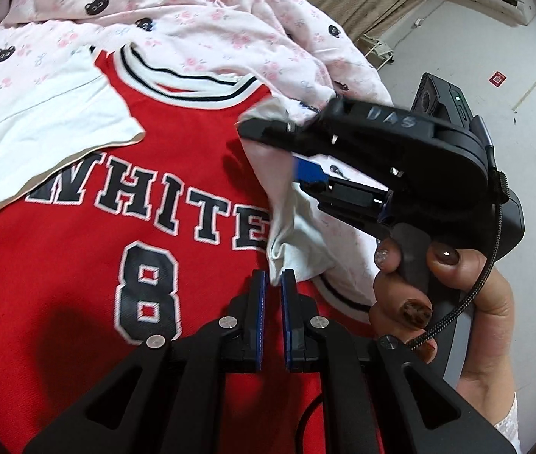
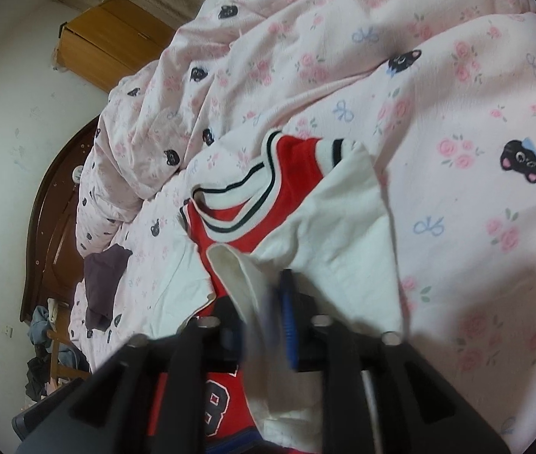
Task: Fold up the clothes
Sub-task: 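Fold the white sleeve over the jersey front with the left gripper and release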
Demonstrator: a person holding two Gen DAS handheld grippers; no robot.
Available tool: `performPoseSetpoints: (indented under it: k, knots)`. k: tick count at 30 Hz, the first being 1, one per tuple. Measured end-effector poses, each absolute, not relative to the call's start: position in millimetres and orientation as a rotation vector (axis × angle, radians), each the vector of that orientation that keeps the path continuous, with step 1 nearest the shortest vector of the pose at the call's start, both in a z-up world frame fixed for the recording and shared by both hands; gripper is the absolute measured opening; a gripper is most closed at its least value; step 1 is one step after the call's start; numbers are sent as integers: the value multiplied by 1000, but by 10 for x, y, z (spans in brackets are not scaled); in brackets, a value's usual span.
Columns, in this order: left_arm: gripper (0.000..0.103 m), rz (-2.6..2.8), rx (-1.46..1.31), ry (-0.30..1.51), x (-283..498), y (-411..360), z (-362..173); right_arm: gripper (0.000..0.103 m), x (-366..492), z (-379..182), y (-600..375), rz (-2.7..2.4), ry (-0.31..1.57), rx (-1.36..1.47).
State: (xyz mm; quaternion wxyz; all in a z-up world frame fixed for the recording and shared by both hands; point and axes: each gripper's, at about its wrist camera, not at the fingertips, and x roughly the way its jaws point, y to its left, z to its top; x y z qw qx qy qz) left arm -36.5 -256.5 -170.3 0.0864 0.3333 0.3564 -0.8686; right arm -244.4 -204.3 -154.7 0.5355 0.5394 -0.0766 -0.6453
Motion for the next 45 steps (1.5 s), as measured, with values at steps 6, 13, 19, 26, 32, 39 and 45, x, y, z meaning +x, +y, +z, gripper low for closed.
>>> performPoseSetpoints:
  k: [6,13,19,26,32,39,45]
  knots:
    - [7,-2552,996,1072,-220,-2626,-1703,51,-2326,-1560,-2124,-1457,-142,1291]
    - [7,-2541,924,973,-185,-2878,-1446,51,-2370,-1352,-1896,-1419,-86,1286]
    - [7,-2544,988,895,-574,-3121,-1376,51,-2308,-1500,-1762,-1310,39,1357]
    - [7,-2498,1106,851,-991,-3255,-1552,52,-2238,-1606,-1776,-1250,76,1388]
    - [7,-2417,1140,876,-1025,-3368,-1757,54,-2160,-1664,-1771,-1225,146,1407]
    - [7,-2401,1077,909,-912,-3439,-1692,56,-2011,-1679,-1736,-1191,240,1393]
    - [7,-2474,946,905,-502,-3445,-1338,62,-1887,-1587,-1591,-1141,251,1343]
